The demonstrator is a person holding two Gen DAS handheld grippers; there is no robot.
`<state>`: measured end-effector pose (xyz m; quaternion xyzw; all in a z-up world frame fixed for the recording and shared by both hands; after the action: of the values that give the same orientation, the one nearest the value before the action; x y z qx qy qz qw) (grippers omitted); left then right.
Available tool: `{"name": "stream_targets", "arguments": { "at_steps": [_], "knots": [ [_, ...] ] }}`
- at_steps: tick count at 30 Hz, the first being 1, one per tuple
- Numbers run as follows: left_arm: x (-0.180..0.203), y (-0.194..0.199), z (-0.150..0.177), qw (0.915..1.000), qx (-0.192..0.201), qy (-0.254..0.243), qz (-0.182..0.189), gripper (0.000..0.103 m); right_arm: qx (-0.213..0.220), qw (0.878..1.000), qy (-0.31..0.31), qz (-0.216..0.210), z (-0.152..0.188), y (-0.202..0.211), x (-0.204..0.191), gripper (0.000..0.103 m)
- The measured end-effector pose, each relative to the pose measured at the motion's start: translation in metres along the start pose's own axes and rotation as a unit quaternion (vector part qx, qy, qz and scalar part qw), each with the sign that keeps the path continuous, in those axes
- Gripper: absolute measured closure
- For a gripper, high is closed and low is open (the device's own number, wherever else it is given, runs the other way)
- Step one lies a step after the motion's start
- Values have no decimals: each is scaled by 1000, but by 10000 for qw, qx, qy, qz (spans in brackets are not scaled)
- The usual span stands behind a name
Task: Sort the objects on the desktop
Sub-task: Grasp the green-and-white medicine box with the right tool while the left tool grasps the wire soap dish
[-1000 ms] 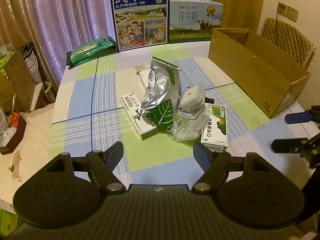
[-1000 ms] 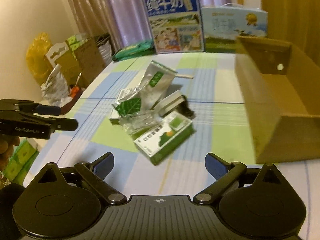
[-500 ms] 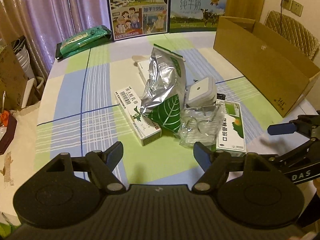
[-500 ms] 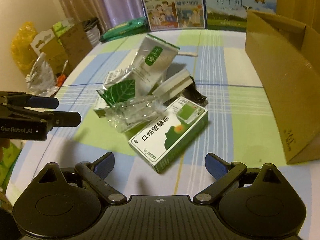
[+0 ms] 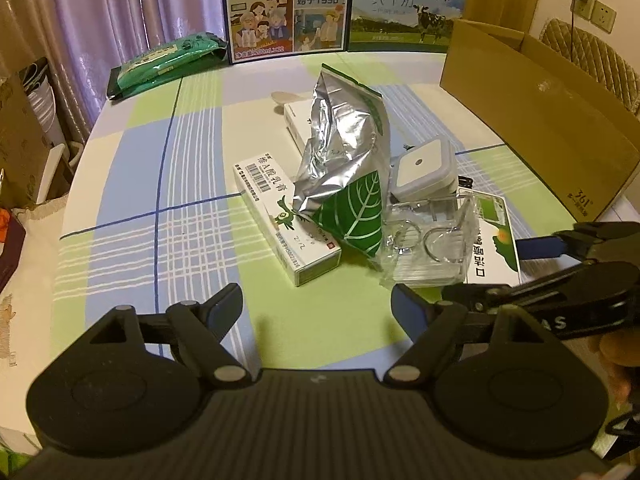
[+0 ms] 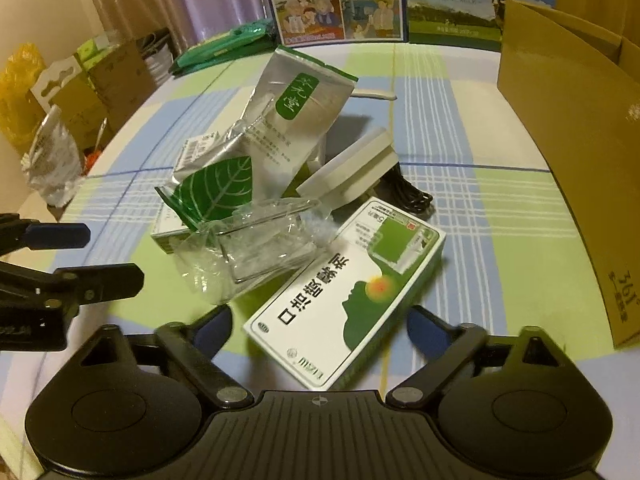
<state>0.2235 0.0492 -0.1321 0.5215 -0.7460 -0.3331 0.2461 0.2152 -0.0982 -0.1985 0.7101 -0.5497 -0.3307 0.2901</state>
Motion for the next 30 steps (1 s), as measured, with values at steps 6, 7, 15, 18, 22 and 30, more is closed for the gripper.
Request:
{"name": "stream_targets", "arguments": {
  "at_steps": [6,7,15,18,22,30],
  "knots": [
    [8,2,-1,9995,71,46,306,25,-34,10000,13,-58,6,14,15,38],
    [11,3,-2,9992,98,40,384,25,-36,10000,23,-47,7,17,19,40],
    [46,0,-12,9956,209,-170,902,22,26,9995,256,184,16,40,53,49],
    [60,-7,-15,9936,204,-340,1060,20,50,9993,265,260,19,47,69,48],
    [80,-20,-14,9901,143,-793,1147,19,75,9992,323,219,21,52,79,48],
    [98,-51,-18,9866,260,-1290,959,19,182,9989,373,194,25,52,81,47]
  ]
}}
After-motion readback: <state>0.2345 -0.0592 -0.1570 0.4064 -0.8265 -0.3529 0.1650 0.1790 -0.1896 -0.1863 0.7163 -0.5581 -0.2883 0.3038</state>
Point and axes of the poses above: each gripper's, at about its wrist camera, not at the fingertips, and y roughly against the way its jaws point, x to its right, z to its underside, the point moved 7 cm from there along -y, roughly the way its jaws point, and after that the axes turned 3 degrees about x, right-handed, at the moved point
